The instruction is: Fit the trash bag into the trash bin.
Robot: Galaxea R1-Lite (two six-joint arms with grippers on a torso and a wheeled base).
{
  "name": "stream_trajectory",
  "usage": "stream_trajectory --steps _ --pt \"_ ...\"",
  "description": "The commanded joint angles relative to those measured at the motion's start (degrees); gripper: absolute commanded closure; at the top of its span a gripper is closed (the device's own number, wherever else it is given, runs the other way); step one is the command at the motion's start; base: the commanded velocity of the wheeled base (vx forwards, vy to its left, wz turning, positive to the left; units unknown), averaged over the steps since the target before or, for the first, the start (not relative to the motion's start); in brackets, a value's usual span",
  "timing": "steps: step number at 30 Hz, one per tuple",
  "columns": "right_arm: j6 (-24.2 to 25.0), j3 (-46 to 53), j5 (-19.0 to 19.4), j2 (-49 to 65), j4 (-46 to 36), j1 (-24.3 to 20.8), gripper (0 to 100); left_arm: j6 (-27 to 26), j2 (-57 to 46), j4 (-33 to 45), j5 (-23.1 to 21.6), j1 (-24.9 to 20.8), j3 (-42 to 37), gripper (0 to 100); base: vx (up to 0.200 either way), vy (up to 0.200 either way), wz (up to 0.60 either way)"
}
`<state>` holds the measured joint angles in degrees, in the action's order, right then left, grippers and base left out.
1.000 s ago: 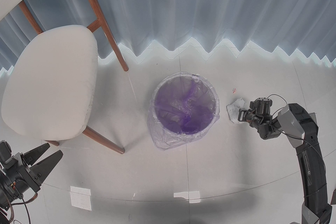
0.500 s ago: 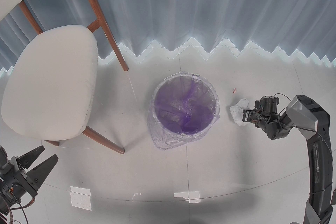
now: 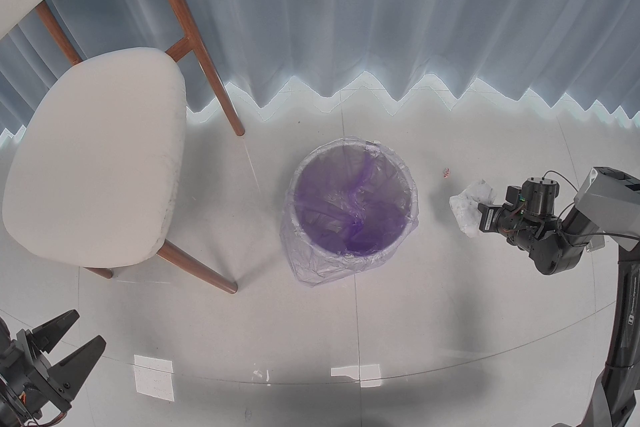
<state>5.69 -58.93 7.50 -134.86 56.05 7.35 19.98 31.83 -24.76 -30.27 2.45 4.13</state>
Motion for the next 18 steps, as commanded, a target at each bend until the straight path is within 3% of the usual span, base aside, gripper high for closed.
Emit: stream_trajectory --steps 1,11,18 --pt "-0.1 7.8 0.1 7.9 1.3 -0.2 100 0.1 -5.8 3.0 -0.3 -0.3 -0.2 0 0.000 0.000 0.00" --pt "-0.3 18.1 1.5 15.8 5.4 -0.7 100 0.1 -12.0 8.9 -0.4 -0.4 -0.4 0 0.000 0.000 0.00" --pt "-0.2 26.1 1.7 21.2 9.1 -3.2 100 0.0 -20.7 15.5 -0.4 -3.7 -1.4 0 0.000 0.000 0.00"
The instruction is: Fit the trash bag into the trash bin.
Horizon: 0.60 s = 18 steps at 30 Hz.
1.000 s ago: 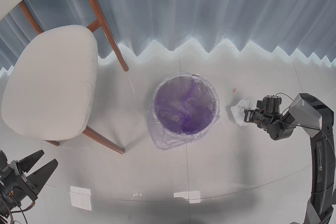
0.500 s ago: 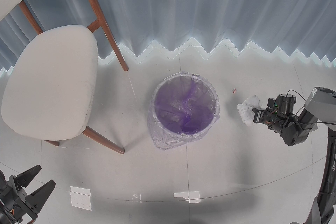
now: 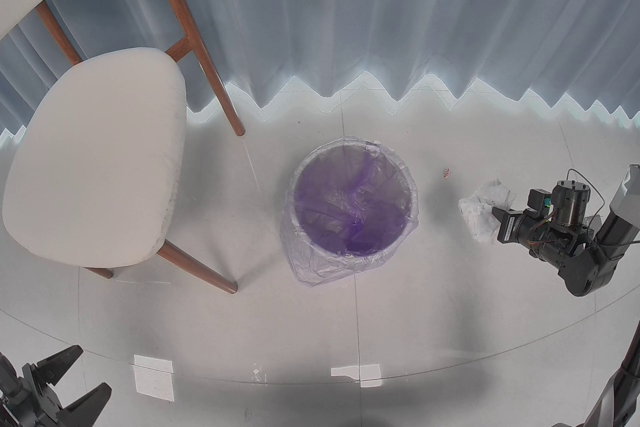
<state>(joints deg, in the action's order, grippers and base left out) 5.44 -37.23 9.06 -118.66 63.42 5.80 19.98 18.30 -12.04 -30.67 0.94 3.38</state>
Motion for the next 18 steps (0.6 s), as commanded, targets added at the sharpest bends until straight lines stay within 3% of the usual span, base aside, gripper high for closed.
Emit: stream_trajectory --steps 1,6,18 --pt "0.0 5.1 0.2 5.5 2.2 -2.2 100 0.0 -8.6 4.0 0.0 -2.5 -0.7 0 0.000 0.000 0.00" --pt "0.0 7.7 0.2 7.3 4.3 -5.0 100 -0.3 -14.6 9.2 0.1 -2.5 -0.9 0 0.000 0.000 0.00" --pt "-0.1 8.7 0.0 11.4 6.0 -13.6 100 -4.7 -17.2 9.5 0.0 -1.4 -3.4 0 0.000 0.000 0.00"
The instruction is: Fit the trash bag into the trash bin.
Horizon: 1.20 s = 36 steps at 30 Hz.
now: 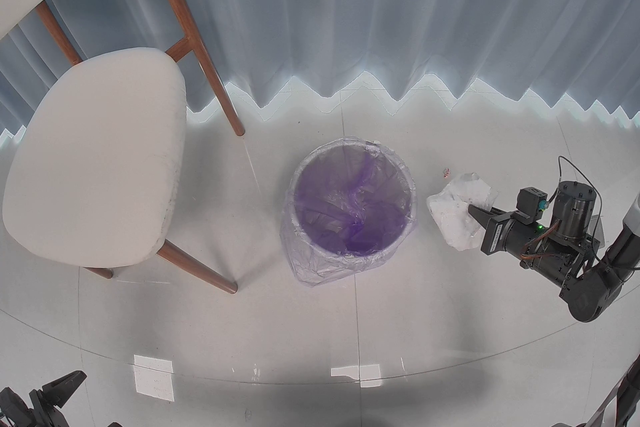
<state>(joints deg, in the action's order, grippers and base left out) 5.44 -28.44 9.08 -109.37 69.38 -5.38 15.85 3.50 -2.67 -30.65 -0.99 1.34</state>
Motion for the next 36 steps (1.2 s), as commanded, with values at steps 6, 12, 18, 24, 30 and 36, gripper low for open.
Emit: stream_trajectory --steps 6,12,18,24,30,36 --pt "-0.1 -1.5 0.0 2.1 0.1 -5.9 100 -1.0 -3.4 -0.1 0.8 1.0 -1.3 0 0.000 0.000 0.00" --pt "-0.2 -3.8 -0.2 1.7 0.0 -8.6 100 -8.2 -3.4 1.2 8.5 1.0 -1.3 0 0.000 0.000 0.00" --pt "-0.3 -9.3 -0.2 -0.3 -0.7 -9.7 100 -16.2 -3.4 2.1 16.8 1.0 -1.3 0 0.000 0.000 0.00" --pt "-1.4 -10.0 -0.2 -1.8 -0.4 -11.3 100 -16.5 -3.4 2.1 24.6 1.0 -1.3 0 0.000 0.000 0.00" --pt "-2.3 -11.9 -0.3 -4.9 0.7 -14.0 100 -16.0 -3.5 2.3 31.1 1.0 -1.3 0 0.000 0.000 0.00" --pt "-3.2 -14.3 -0.3 -8.9 2.9 -14.8 100 -13.1 -3.5 2.8 37.2 1.0 -1.3 0 0.000 0.000 0.00"
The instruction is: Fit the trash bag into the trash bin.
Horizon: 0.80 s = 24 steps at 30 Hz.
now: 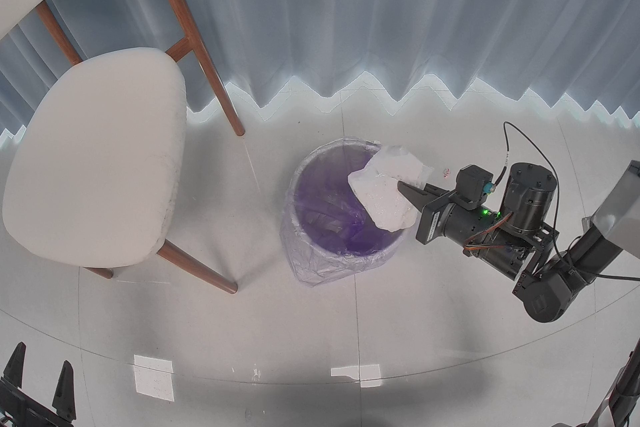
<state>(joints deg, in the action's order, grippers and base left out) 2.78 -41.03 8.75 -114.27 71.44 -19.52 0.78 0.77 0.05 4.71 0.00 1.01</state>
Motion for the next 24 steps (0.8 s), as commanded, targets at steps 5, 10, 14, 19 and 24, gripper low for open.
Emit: stream_trajectory --steps 5,10,14,19,24 --pt "-0.9 -3.3 0.0 -6.8 1.0 -1.4 100 -2.3 -0.8 -0.2 1.0 0.0 -1.0 0 0.000 0.000 0.00" --pt "-1.1 -3.2 0.0 -7.6 1.0 -1.6 100 -2.8 -0.7 0.4 0.4 0.0 -0.7 0 0.080 0.000 0.00" --pt "-1.1 -2.7 0.0 -7.6 1.0 -1.5 100 -2.8 -0.7 1.8 0.3 -0.2 -0.2 0 0.200 0.000 0.00" --pt "-1.9 -1.5 0.0 -7.7 1.0 -1.5 100 -2.6 -0.8 1.2 0.0 -0.1 -0.5 0 0.200 0.000 0.00" --pt "-3.3 -0.6 0.0 -8.9 1.0 -1.1 100 -2.3 -0.8 0.4 -1.0 -0.1 -0.7 0 0.040 0.000 0.00"
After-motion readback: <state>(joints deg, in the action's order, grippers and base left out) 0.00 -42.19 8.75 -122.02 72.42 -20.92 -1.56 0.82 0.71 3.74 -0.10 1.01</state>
